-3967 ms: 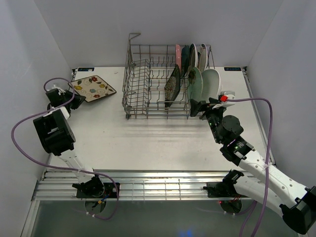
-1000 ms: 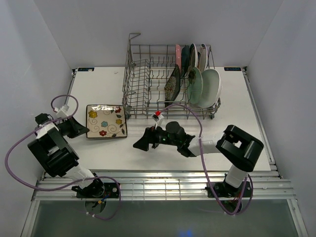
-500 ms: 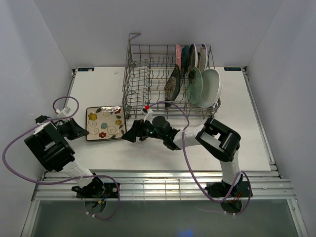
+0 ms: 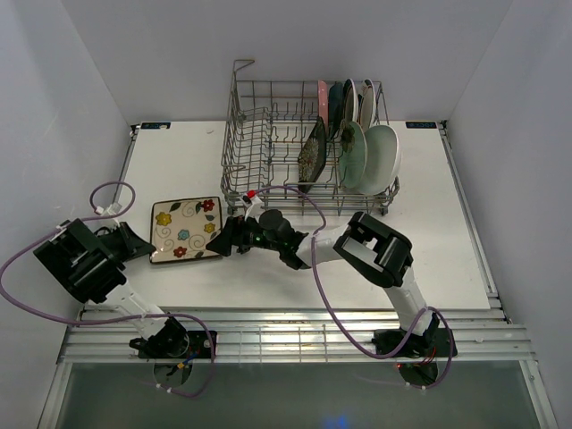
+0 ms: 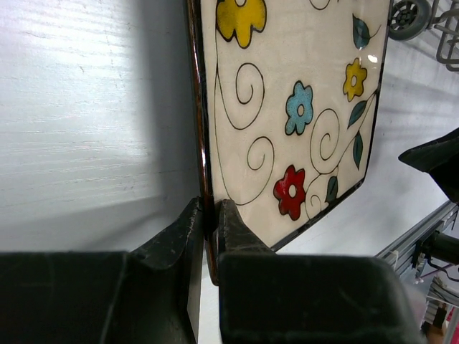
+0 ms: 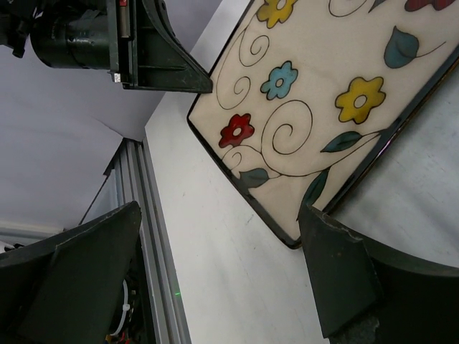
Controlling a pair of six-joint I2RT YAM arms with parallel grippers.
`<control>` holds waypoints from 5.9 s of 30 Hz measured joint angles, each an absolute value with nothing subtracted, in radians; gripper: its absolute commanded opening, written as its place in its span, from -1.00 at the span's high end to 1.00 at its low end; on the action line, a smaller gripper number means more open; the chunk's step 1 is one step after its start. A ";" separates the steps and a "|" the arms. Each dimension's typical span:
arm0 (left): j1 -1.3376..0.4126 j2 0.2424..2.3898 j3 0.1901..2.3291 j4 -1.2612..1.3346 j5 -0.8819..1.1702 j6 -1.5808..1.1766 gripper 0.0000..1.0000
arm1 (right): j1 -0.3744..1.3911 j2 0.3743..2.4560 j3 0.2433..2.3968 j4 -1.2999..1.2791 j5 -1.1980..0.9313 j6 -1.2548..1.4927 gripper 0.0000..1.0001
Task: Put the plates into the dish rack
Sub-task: Pick up the plate at the center of the board, then insert the plate into the dish rack.
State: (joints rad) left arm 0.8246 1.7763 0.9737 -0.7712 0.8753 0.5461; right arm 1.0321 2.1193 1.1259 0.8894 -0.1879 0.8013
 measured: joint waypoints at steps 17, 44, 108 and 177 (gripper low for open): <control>0.839 1.806 0.982 -0.809 0.854 0.635 1.00 | 1.066 2.142 1.077 0.882 -0.037 0.804 -0.97; 0.868 1.809 1.003 -0.985 0.810 0.911 1.00 | 1.081 2.208 1.195 0.799 -0.027 0.966 -0.97; 0.927 1.810 1.208 -1.307 0.968 1.129 -0.42 | 1.122 2.089 0.973 0.863 0.007 1.103 0.84; 0.820 1.459 0.977 -0.737 1.085 0.570 -0.93 | 1.226 1.674 1.451 -0.110 0.415 0.162 0.85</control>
